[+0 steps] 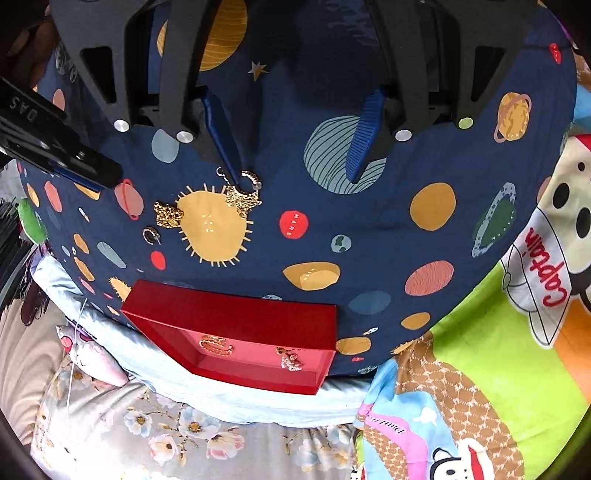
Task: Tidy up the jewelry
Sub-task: 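Move the right tool to the gold chain while the left tool reaches the ornate gold earring, then grasp the gold chain with the right tool while the left tool lines up on the earring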
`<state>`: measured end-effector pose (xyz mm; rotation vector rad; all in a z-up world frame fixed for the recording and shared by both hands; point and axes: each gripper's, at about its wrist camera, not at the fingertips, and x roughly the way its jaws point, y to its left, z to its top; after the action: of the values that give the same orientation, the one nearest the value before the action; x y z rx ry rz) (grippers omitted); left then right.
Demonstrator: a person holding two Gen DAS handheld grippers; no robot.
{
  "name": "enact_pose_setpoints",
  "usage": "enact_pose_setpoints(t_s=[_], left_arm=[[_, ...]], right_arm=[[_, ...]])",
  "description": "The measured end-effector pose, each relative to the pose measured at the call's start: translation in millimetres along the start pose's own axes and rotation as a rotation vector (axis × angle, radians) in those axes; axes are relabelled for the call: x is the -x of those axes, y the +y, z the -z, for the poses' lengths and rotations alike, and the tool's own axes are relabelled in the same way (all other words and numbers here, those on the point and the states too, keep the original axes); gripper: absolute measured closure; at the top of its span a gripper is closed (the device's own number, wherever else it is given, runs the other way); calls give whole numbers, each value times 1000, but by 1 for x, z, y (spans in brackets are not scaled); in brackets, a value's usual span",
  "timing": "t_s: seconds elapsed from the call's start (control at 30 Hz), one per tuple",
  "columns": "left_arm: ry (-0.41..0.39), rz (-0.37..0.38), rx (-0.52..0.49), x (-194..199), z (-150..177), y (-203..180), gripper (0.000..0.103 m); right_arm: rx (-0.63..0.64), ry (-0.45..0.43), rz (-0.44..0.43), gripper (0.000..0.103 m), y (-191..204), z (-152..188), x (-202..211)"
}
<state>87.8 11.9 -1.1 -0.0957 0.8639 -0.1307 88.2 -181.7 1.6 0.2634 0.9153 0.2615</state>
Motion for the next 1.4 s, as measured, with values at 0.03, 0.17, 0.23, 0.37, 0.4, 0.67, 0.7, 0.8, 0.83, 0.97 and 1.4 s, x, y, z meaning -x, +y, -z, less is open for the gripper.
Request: enact_pose_setpoints(t_s=[0.03, 0.17, 0.23, 0.37, 0.4, 0.67, 0.7, 0.8, 0.83, 0.97, 1.4], left_arm=[[2, 3, 4, 0, 0, 1, 47], [0, 7, 11, 2, 2, 6, 47], [1, 8, 14, 3, 3, 8, 47], [3, 10, 12, 5, 5, 10, 47], [4, 10, 13, 6, 5, 11, 47], [6, 14, 11, 6, 7, 12, 47], [6, 16, 11, 6, 7, 12, 47], [12, 28, 14, 7, 7, 10, 47], [14, 32, 15, 7, 6, 9, 47], [20, 43, 14, 5, 3, 4, 47], [31, 49, -31, -10, -10, -19, 62]], right_arm=[[3, 0, -1, 71, 2, -2, -3], [20, 4, -1, 71, 11, -13, -18], [23, 9, -2, 71, 13, -18, -24], [32, 16, 2, 71, 17, -24, -34], [34, 19, 2, 71, 18, -25, -37], [57, 24, 25, 91, 19, -26, -42], [56, 25, 23, 93, 19, -26, -41], [61, 15, 26, 97, 19, -24, -38], [63, 14, 29, 97, 19, -23, -37], [62, 5, 33, 98, 17, -19, -29], [17, -25, 12, 98, 2, -12, 0]])
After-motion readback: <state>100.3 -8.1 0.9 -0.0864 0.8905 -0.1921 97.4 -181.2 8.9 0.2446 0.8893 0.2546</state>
